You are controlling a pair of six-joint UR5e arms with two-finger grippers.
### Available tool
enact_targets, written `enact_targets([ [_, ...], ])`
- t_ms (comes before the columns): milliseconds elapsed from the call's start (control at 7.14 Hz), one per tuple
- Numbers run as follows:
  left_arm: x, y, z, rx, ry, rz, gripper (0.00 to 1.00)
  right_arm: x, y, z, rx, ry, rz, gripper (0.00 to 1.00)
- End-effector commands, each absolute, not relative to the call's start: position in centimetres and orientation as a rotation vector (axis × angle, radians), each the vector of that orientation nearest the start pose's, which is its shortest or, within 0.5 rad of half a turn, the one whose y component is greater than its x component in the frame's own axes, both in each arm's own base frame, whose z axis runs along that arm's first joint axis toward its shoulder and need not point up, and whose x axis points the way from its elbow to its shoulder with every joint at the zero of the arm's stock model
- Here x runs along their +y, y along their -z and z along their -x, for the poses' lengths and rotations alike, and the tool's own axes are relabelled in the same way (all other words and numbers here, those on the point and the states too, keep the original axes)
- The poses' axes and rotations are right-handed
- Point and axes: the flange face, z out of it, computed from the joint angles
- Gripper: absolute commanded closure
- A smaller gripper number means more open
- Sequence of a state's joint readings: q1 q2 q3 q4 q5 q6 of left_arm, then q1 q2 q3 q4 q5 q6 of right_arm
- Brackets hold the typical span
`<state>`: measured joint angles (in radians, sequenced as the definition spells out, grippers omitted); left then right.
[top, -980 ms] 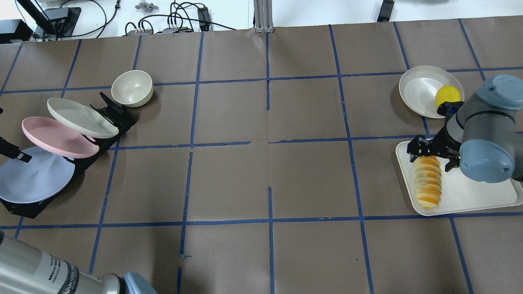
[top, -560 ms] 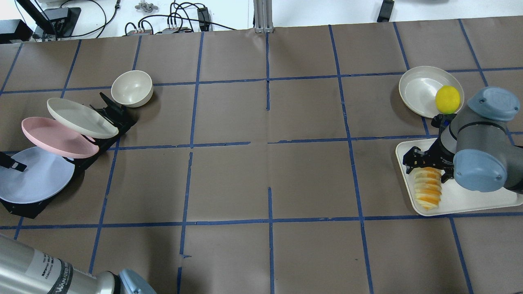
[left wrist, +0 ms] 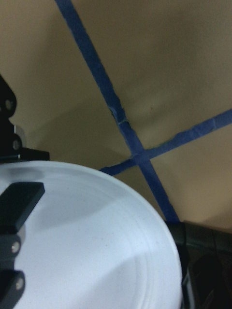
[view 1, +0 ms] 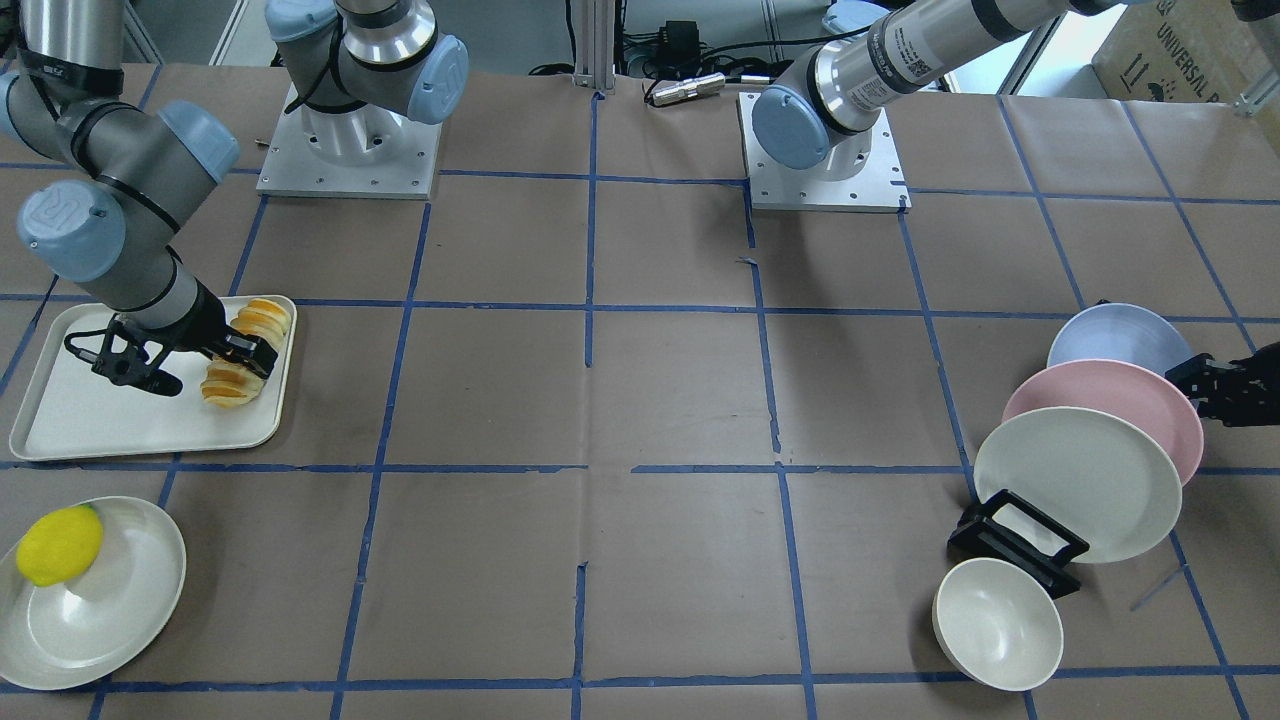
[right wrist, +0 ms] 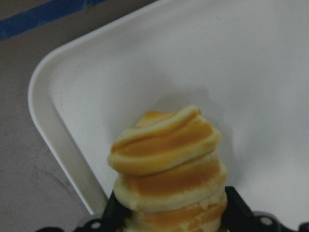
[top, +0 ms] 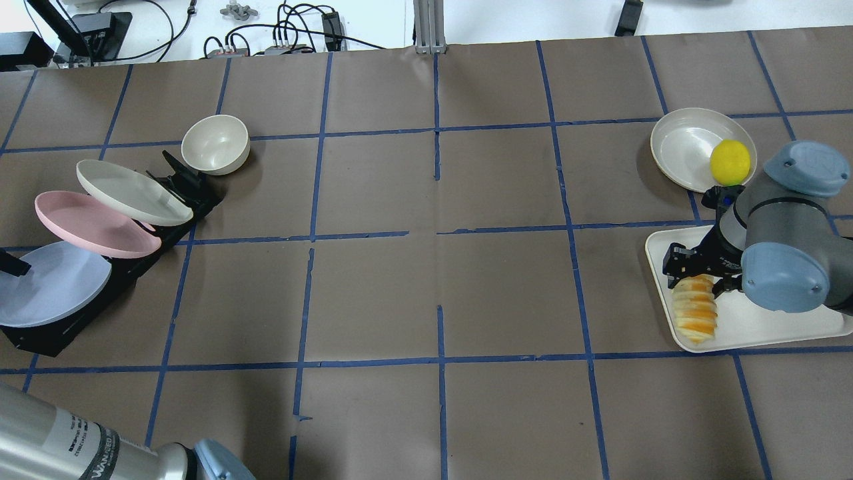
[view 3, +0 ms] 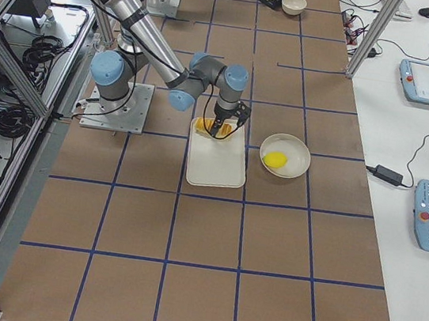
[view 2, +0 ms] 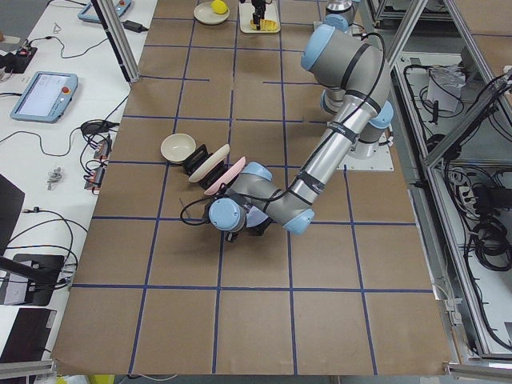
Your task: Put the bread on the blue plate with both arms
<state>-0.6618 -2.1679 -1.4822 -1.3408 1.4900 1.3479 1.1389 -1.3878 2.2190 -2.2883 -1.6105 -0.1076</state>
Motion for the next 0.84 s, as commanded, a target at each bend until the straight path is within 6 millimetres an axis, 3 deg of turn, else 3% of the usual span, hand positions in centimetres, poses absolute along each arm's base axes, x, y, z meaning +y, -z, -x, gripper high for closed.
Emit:
enact_targets([
  [0,-52.3,-21.8,-41.3,3.328,-0.094,-0.728,0.92,-44.3,-18.2,6.2,3.104,-0.196,-0.488,0.94],
  [140,-52.2,-25.0,-40.0,3.318,-0.099,-0.707,0.92,-44.0,-19.2,6.1,3.105,-0.216,-0.476,0.94],
  [420,-50.3,-33.2,-36.6,3.28,-0.155,-0.723,0.94,-42.6,-24.4,5.6,3.141,-0.18,-0.397,0.94],
  [700,-46.9,-40.8,-33.0,3.28,-0.163,-0.719,0.94,-41.6,-32.7,5.1,3.169,-0.104,-0.388,0.93],
])
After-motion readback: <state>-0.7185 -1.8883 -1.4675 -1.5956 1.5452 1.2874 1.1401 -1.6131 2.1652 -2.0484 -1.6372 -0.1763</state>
